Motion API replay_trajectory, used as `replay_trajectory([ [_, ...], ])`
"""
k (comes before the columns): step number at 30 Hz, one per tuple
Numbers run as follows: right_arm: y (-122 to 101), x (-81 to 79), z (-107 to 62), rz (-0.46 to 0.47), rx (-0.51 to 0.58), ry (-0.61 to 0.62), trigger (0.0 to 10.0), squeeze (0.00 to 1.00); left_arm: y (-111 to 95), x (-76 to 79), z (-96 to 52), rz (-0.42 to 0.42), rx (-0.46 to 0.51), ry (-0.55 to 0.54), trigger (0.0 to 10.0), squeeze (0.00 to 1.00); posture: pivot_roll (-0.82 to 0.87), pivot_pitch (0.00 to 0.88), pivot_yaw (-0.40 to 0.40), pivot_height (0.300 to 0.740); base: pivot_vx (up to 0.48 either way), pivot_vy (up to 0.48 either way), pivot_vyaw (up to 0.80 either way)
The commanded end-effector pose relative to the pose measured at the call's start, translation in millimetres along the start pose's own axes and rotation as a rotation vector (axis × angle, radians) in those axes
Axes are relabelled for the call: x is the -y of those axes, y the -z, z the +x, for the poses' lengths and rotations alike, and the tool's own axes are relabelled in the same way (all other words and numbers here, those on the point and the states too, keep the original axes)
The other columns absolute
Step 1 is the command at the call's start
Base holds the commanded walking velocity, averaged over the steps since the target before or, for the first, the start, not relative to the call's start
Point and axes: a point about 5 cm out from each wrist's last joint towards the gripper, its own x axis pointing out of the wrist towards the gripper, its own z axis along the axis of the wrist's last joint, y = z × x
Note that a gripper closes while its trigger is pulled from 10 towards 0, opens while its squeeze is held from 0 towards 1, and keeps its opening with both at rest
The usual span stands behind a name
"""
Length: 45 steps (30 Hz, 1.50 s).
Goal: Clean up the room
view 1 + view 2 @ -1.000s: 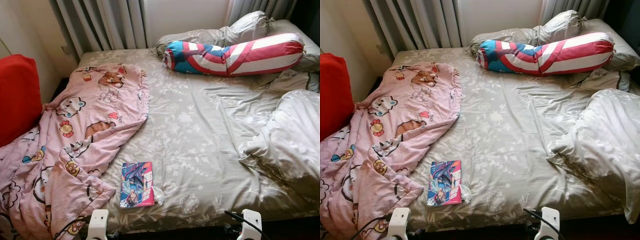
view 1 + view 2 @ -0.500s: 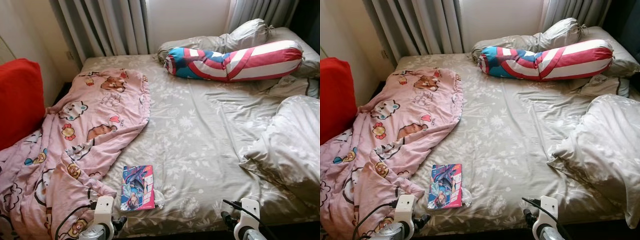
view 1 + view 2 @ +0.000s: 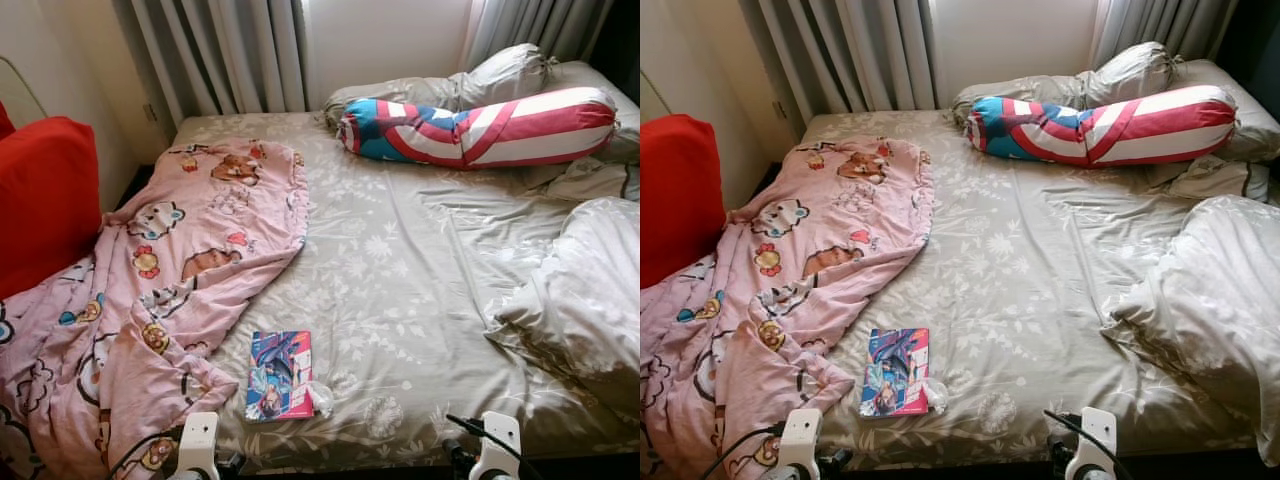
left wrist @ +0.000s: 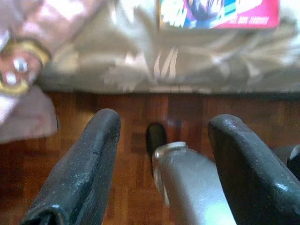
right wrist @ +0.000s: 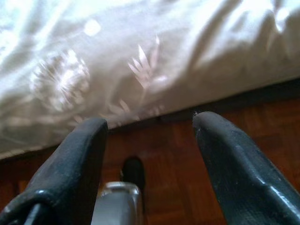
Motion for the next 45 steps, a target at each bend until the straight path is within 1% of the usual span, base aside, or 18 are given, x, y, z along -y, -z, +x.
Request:
replay_trajectory([
  [1,-0.3,-4.0,0.6,-0.013,0.001,-0.013,10.0,0.00,13.3,-4.4,-3.3,-0.014,-0.033,-0.017,10.0,0.00,-0.02,0.032,0.025,0.740,0.000,0.000,0.80],
  [5,1.1,-3.8,0.1,-0.009,0.001,-0.021,10.0,0.00,17.1,-9.1,-5.0,-0.016,-0.045,-0.028,10.0,0.00,-0.02,0.028,0.023,0.740,0.000,0.000,0.80],
  [6,1.0,-3.9,0.1,-0.012,0.001,-0.024,10.0,0.00,15.2,-14.2,-5.5,-0.017,-0.046,-0.035,10.0,0.00,-0.02,0.028,0.023,0.740,0.000,0.000,0.80],
  [9,0.2,-4.3,0.3,-0.015,0.002,-0.028,10.0,0.00,11.4,-19.1,-5.7,-0.017,-0.043,-0.042,10.0,0.00,-0.02,0.019,0.019,0.740,0.000,0.000,0.80],
  [14,-1.1,-4.2,0.6,-0.019,0.002,-0.028,10.0,0.00,7.9,-18.5,-4.8,-0.013,-0.038,-0.040,10.0,0.00,-0.03,0.007,0.017,0.740,0.000,0.000,0.80],
  [17,-2.1,-2.2,0.7,-0.020,0.002,-0.021,10.0,0.00,4.4,-15.2,-3.3,-0.008,-0.029,-0.032,10.0,0.00,-0.03,0.000,0.016,0.740,0.000,0.000,0.68],
  [21,-5.9,-1.4,1.4,0.008,0.015,-0.018,10.0,0.00,-0.4,-11.2,-1.6,-0.006,-0.016,-0.024,10.0,0.00,-0.03,0.000,0.017,0.740,0.000,0.000,0.00],
  [23,-8.9,-1.8,2.1,0.012,0.021,-0.020,10.0,0.00,-3.2,-9.5,-0.7,-0.002,-0.011,-0.021,10.0,0.00,-0.04,0.000,0.019,0.740,0.000,0.000,0.00],
  [24,-14.1,-2.1,3.3,0.014,0.028,-0.018,10.0,0.00,-8.1,-7.4,0.6,0.005,-0.002,-0.017,10.0,0.00,-0.04,0.000,0.020,0.740,0.000,0.000,0.00],
  [26,-15.5,-2.2,3.7,0.014,0.030,-0.018,10.0,0.00,-9.4,-6.8,1.0,0.007,0.001,-0.016,10.0,0.00,-0.04,0.000,0.020,0.740,0.000,0.000,0.00],
  [30,-32.5,-3.8,6.9,0.021,0.066,-0.011,10.0,0.00,-26.8,0.3,4.8,0.008,0.040,0.002,10.0,0.00,-0.05,0.000,0.036,0.740,0.000,0.000,0.00],
  [33,-36.4,-3.8,7.6,0.032,0.076,-0.002,10.0,0.00,-30.3,1.4,5.4,0.009,0.046,0.004,10.0,0.00,-0.05,0.000,0.037,0.740,0.000,0.000,0.00],
  [36,-44.4,-5.1,8.9,0.046,0.093,0.003,10.0,0.00,-38.2,3.9,6.7,0.007,0.062,0.009,10.0,0.00,-0.05,0.000,0.040,0.740,0.000,0.000,0.00],
  [38,-48.7,-6.0,9.7,0.046,0.098,0.003,10.0,0.00,-37.1,3.3,6.5,-0.004,0.064,0.004,10.0,0.00,-0.04,0.000,0.035,0.740,0.000,0.000,0.00],
  [42,-43.4,-10.3,9.5,0.046,0.094,0.002,10.0,0.00,-34.6,1.6,5.9,-0.008,0.063,-0.002,10.0,0.00,-0.04,0.000,0.032,0.740,0.000,0.000,0.00],
  [45,-44.8,-11.0,9.8,0.042,0.095,0.002,10.0,0.00,-33.5,-0.4,5.5,-0.011,0.059,-0.009,10.0,0.00,-0.04,0.000,0.025,0.740,0.000,0.000,0.00],
])
